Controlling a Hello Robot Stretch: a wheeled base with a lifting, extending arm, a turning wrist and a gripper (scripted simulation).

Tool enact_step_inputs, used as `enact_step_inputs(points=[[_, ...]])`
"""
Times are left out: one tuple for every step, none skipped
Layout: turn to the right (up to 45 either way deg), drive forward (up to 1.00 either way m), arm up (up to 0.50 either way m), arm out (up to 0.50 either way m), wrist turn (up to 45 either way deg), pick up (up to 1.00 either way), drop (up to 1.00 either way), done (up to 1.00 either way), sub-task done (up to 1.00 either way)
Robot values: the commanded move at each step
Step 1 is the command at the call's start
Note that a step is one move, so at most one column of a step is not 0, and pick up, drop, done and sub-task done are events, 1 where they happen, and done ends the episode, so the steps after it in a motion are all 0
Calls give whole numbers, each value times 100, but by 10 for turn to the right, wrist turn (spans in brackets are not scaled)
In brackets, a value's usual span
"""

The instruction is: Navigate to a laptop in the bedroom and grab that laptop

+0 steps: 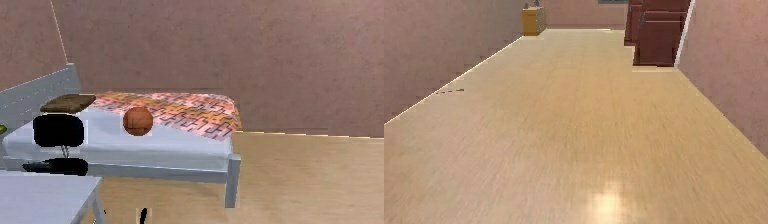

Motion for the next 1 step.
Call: enact_step_inputs(points=[[-450,0,0,0,0,0,0,0,0]])
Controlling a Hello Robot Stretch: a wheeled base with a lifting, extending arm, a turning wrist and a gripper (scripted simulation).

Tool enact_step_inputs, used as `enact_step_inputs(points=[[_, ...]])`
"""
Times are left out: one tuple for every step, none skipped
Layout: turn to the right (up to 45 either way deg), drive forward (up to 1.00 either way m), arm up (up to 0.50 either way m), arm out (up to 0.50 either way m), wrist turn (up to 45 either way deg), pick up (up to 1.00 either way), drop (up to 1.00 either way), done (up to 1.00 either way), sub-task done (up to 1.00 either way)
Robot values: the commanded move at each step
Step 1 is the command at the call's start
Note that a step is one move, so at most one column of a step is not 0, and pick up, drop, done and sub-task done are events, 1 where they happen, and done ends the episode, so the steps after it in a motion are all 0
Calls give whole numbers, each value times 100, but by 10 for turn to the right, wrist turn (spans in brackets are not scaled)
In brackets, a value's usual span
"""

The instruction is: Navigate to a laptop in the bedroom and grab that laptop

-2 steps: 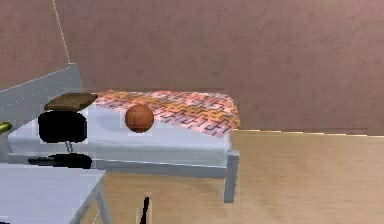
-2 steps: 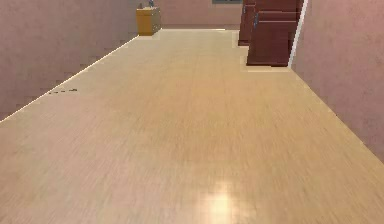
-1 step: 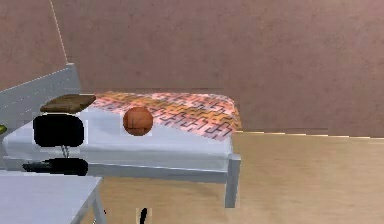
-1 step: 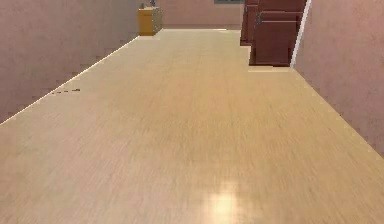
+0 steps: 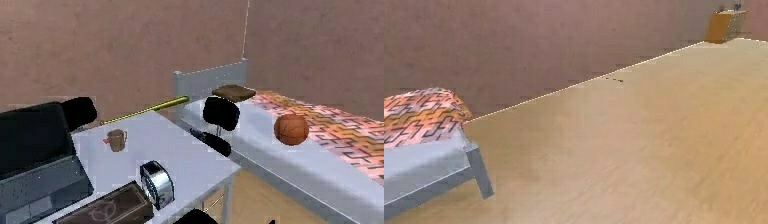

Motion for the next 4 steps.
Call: enact_step_inputs(points=[[-450,0,0,0,0,0,0,0,0],[-450,0,0,0,0,0,0,0,0],[-420,0,0,0,0,0,0,0,0],[0,0,50,0,0,0,0,0,0]])
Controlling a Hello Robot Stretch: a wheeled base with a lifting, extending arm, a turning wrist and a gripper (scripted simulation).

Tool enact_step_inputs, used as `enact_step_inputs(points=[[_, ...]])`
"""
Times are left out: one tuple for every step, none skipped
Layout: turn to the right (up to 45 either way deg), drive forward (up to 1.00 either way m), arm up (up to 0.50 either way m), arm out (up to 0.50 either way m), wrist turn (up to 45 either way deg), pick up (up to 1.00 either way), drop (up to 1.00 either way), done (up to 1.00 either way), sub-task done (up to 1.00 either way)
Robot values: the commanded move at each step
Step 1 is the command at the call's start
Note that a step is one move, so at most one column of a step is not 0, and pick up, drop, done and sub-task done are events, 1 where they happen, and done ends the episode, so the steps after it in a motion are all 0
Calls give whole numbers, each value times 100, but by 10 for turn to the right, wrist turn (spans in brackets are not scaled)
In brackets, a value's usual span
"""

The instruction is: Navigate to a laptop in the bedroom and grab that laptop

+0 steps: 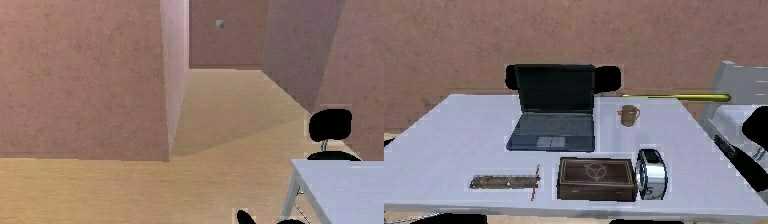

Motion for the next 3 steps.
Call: enact_step_inputs(points=[[0,0,32,0,0,0,0,0,0],[0,0,0,46,0,0,0,0,0],[0,0,0,0,450,0,0,0,0]])
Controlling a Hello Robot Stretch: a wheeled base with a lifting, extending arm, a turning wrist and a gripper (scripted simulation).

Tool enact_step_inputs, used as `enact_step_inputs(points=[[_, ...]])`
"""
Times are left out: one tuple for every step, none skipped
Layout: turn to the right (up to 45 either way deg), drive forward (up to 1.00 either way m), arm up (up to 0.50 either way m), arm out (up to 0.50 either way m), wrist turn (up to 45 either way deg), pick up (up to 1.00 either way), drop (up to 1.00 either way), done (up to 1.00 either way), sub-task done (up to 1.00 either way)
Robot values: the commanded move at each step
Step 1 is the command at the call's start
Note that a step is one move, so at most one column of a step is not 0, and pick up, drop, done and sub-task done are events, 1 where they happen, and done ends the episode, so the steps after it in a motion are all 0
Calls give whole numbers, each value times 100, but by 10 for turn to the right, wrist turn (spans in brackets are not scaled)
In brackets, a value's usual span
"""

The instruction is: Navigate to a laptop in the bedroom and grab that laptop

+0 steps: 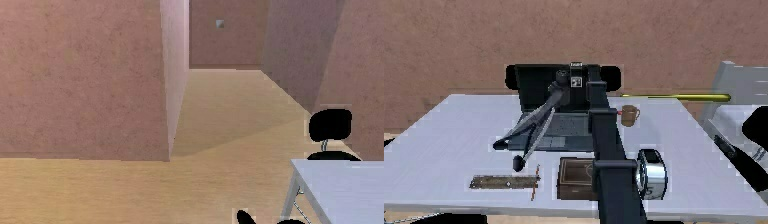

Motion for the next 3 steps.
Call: enact_step_inputs(points=[[0,0,0,0,450,0,0,0,0],[0,0,0,0,450,0,0,0,0],[0,0,0,0,450,0,0,0,0]])
